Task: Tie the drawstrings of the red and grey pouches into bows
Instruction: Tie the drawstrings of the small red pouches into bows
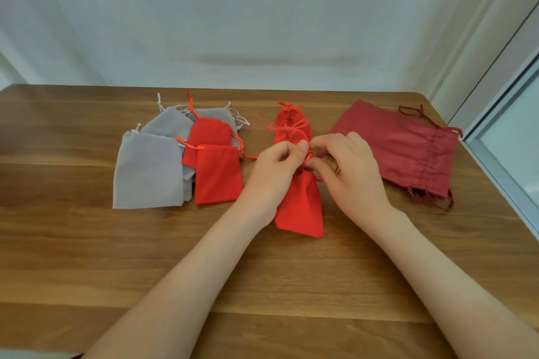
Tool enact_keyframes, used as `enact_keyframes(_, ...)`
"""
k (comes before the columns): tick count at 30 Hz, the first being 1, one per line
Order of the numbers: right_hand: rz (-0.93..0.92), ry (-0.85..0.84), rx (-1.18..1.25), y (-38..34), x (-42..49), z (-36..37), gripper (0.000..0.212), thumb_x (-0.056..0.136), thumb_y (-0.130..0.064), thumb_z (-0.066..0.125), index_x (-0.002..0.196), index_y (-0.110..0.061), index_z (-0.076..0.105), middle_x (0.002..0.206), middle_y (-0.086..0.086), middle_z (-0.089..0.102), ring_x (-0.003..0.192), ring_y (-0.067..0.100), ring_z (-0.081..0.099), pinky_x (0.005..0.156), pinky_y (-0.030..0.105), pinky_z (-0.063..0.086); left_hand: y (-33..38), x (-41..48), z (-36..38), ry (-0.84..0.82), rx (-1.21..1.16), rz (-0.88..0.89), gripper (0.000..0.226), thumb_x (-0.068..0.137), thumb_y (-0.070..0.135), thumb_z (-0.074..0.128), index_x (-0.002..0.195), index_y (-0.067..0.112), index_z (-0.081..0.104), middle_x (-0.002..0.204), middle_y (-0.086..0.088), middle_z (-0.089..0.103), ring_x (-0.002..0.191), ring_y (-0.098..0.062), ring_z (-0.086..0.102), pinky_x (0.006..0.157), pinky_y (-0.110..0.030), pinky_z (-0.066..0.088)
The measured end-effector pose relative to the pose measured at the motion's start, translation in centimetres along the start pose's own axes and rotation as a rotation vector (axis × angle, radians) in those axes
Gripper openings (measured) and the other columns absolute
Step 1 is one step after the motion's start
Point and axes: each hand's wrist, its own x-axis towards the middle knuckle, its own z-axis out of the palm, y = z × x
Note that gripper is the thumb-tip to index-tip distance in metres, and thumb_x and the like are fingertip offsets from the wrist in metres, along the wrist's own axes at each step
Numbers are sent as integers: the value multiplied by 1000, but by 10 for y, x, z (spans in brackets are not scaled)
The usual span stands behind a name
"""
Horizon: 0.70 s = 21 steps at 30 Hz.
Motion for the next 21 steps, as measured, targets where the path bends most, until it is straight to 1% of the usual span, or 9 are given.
enact_keyframes(2, 11, 8, 60, 0, 0, -1, 16, 86, -24, 54, 88, -12, 64, 81, -9, 63, 72, 14, 43, 67, 36, 38, 1, -1, -1, -6, -3, 0, 32, 91, 35, 60, 66, 16, 54, 64, -2, 46, 69, -18, 41, 70, -34, 33)
enact_keyframes(5, 43, 25, 137, 0, 1, -2, 16, 87, -24, 54, 84, -12, 65, 81, -20, 58, 72, 9, 40, 68, 29, 37, 2, -3, 1, -11, -20, 12, 32, 95, 24, 56, 66, 12, 51, 53, 10, 45, 53, -6, 39, 56, -22, 34)
enact_keyframes(7, 56, 32, 154, -1, 2, -3, 16, 87, -25, 55, 82, -13, 64, 79, -22, 54, 71, 9, 40, 67, 26, 36, 3, -2, 3, -6, -44, 7, 33, 95, 20, 55, 64, 11, 49, 51, 9, 46, 50, -4, 38, 50, -17, 33)
enact_keyframes(10, 25, 23, 112, -1, 2, -3, 18, 88, -26, 54, 82, -12, 63, 80, -19, 55, 71, 10, 40, 65, 30, 36, 1, 0, 2, -5, -31, 13, 34, 95, 19, 54, 63, 10, 50, 53, 7, 44, 52, -6, 37, 51, -21, 29)
enact_keyframes(12, -3, 13, 63, 1, 2, -3, 19, 89, -25, 53, 81, -11, 63, 78, -11, 60, 70, 12, 40, 65, 34, 37, 2, 1, 0, -15, 17, 0, 34, 97, 20, 51, 66, 7, 53, 53, 7, 45, 50, -5, 37, 50, -20, 29)
enact_keyframes(15, -62, 5, -14, 5, 2, -5, 16, 90, -22, 55, 82, -10, 61, 75, -4, 61, 69, 14, 40, 64, 36, 37, 7, 3, -5, -52, 22, -99, 36, 99, 30, 45, 77, 10, 65, 63, 3, 60, 57, -5, 53, 55, -18, 39)
enact_keyframes(18, -88, -21, -58, 5, 1, -5, 11, 89, -20, 55, 86, -11, 60, 80, -3, 62, 70, 16, 42, 65, 35, 36, 11, 2, -14, -168, 99, -160, 37, 89, 48, 56, 84, 15, 70, 77, 0, 65, 71, -11, 57, 67, -24, 41)
enact_keyframes(19, -71, -33, -38, 4, 1, -5, 10, 89, -20, 53, 87, -12, 59, 82, -4, 61, 72, 14, 42, 65, 34, 36, 11, 1, -15, -208, 123, -142, 30, 86, 45, 61, 84, 17, 71, 78, 1, 65, 72, -11, 57, 69, -26, 41)
enact_keyframes(21, -18, -56, 57, 1, 0, -5, 11, 89, -20, 50, 88, -13, 58, 82, -12, 58, 74, 10, 42, 67, 27, 36, 9, -1, -17, -238, 161, -77, 12, 87, 28, 65, 87, 18, 71, 80, 2, 66, 75, -10, 57, 73, -27, 43)
